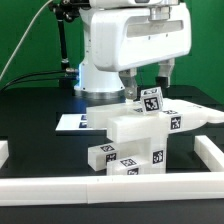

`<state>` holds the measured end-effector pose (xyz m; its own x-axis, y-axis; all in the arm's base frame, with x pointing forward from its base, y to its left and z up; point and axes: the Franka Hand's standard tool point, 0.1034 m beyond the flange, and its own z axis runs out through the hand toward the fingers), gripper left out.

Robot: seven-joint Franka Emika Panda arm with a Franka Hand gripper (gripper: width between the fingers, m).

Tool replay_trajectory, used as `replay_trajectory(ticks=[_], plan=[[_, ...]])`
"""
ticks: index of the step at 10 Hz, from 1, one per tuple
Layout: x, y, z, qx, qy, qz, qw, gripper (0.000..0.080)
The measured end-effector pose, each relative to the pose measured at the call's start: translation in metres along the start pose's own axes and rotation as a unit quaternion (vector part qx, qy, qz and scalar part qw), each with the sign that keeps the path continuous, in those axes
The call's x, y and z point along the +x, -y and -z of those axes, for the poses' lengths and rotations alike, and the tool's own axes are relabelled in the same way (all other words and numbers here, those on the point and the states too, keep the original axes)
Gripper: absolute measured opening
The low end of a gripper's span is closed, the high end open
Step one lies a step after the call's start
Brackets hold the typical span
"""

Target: Assemble chair

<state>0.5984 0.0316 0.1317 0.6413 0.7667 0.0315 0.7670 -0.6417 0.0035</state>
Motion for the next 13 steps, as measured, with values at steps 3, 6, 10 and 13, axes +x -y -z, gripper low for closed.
replay_trajectory(ticks=[3,6,10,13], plan=[[-0.0020,-0.0003,-0.0038,-0.003,0.009,0.046,0.999,0.0649],[-0.0024,-0.0006,-0.0039,-0.003,0.009,0.010,1.000,0.0369],[-0.0025,-0.0005,-0.0041,-0.004,0.008,-0.139,0.990,0.0282],[-0.0024,-0.0004,-0.0042,-0.005,0.008,-0.238,0.971,0.0282]])
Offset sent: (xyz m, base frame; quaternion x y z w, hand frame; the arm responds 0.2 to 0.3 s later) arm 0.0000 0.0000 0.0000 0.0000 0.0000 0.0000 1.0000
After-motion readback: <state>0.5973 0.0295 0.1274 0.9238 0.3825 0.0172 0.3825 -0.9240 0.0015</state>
